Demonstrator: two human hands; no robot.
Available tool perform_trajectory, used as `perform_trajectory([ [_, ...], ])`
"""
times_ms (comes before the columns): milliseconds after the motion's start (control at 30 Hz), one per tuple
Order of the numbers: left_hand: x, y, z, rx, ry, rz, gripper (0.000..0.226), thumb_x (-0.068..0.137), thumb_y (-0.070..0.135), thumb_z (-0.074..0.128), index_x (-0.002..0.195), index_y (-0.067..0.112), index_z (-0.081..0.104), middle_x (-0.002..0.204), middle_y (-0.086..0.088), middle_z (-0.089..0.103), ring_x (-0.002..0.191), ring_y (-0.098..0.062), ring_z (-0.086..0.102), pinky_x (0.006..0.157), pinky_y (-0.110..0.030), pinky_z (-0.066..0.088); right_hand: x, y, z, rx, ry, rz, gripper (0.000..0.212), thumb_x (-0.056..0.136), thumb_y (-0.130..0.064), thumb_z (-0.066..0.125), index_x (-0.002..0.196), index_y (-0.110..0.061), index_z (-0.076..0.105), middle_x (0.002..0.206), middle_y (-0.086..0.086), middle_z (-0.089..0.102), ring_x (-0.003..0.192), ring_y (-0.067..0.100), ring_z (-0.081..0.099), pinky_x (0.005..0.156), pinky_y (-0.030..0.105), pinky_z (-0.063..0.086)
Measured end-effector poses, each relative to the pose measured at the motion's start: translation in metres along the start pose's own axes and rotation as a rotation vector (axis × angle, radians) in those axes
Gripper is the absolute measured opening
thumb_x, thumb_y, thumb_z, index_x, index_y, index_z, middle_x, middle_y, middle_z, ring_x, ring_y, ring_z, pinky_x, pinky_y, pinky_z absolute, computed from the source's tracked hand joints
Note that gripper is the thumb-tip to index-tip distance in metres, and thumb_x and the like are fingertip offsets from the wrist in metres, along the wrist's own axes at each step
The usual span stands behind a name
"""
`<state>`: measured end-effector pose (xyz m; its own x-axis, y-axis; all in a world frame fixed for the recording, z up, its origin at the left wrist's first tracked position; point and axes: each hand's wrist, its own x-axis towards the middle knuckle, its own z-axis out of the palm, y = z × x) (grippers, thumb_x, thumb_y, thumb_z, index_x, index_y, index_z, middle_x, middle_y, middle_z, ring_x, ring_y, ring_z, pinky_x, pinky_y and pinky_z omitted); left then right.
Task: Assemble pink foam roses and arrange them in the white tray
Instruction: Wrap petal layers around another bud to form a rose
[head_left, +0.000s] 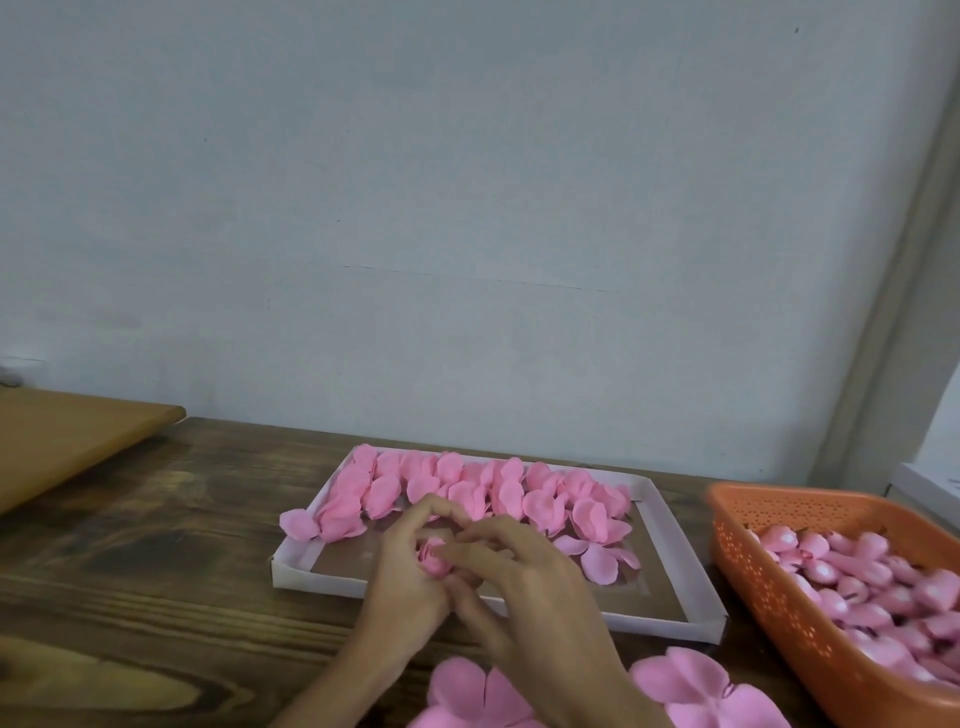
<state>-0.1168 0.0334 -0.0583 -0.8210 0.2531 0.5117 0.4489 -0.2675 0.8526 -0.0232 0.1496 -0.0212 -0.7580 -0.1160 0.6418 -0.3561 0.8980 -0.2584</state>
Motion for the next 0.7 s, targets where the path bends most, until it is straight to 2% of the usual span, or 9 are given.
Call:
perform_trajectory([
  [133, 0.0005, -0.0017, 0.0015, -0.093, 0.02, -0.049, 0.03, 0.081, -0.031, 0.064, 0.089, -0.001, 0.065, 0.077, -0.022, 0.07, 0.069, -0.03, 0.073, 0.063, -0.027, 0.058, 0.0009, 0.0011, 0.0023, 0.012, -0.042, 0.01, 0.028, 0.092, -0.033, 0.061, 0.116, -0.041, 0.073, 0.117, -0.013, 0.06, 0.099, 0.005, 0.061, 0.079, 0.027, 0.054],
  [233, 0.0016, -0.0054, -0.0001, -0.157, 0.027, -0.075, 0.038, 0.082, -0.031, 0.061, 0.084, 0.007, 0.068, 0.075, -0.025, 0.069, 0.068, -0.032, 0.07, 0.062, -0.031, 0.058, -0.001, 0.0017, 0.0044, 0.033, -0.086, 0.009, 0.031, 0.095, -0.034, 0.056, 0.122, -0.043, 0.069, 0.122, -0.011, 0.056, 0.106, 0.008, 0.059, 0.082, 0.032, 0.054],
  [400, 0.0029, -0.0008, -0.0004, -0.175, -0.022, -0.056, 0.035, 0.061, -0.005, 0.082, 0.086, 0.017, 0.07, 0.083, -0.015, 0.073, 0.081, -0.035, 0.076, 0.074, -0.038, 0.063, -0.002, 0.0021, 0.0048, 0.048, -0.065, 0.01, 0.035, 0.098, -0.037, 0.05, 0.131, -0.049, 0.054, 0.126, -0.016, 0.046, 0.112, 0.005, 0.052, 0.083, 0.032, 0.053],
  [567, 0.0037, -0.0039, -0.0004, -0.186, -0.015, -0.085, 0.037, 0.074, -0.023, 0.071, 0.086, 0.013, 0.069, 0.078, -0.021, 0.072, 0.073, -0.035, 0.074, 0.065, -0.033, 0.061, -0.0043, 0.0038, 0.0075, 0.026, -0.072, -0.01, 0.034, 0.099, -0.036, 0.048, 0.13, -0.047, 0.056, 0.127, -0.009, 0.046, 0.113, 0.009, 0.052, 0.079, 0.037, 0.056],
  [633, 0.0048, -0.0057, 0.0009, -0.266, 0.011, -0.144, 0.039, 0.083, -0.028, 0.057, 0.083, 0.009, 0.067, 0.073, -0.021, 0.07, 0.068, -0.034, 0.071, 0.06, -0.031, 0.06, -0.0044, 0.0041, 0.0083, 0.042, -0.085, -0.015, 0.035, 0.099, -0.034, 0.049, 0.13, -0.045, 0.059, 0.127, -0.006, 0.047, 0.113, 0.012, 0.052, 0.08, 0.038, 0.055],
  [700, 0.0055, -0.0059, 0.0014, -0.349, 0.031, -0.204, 0.04, 0.089, -0.025, 0.047, 0.08, 0.008, 0.066, 0.07, -0.019, 0.067, 0.064, -0.03, 0.07, 0.056, -0.03, 0.059, -0.0039, 0.0048, 0.0089, 0.049, -0.106, -0.027, 0.037, 0.098, -0.03, 0.05, 0.131, -0.043, 0.06, 0.127, -0.005, 0.048, 0.113, 0.012, 0.052, 0.082, 0.039, 0.054],
])
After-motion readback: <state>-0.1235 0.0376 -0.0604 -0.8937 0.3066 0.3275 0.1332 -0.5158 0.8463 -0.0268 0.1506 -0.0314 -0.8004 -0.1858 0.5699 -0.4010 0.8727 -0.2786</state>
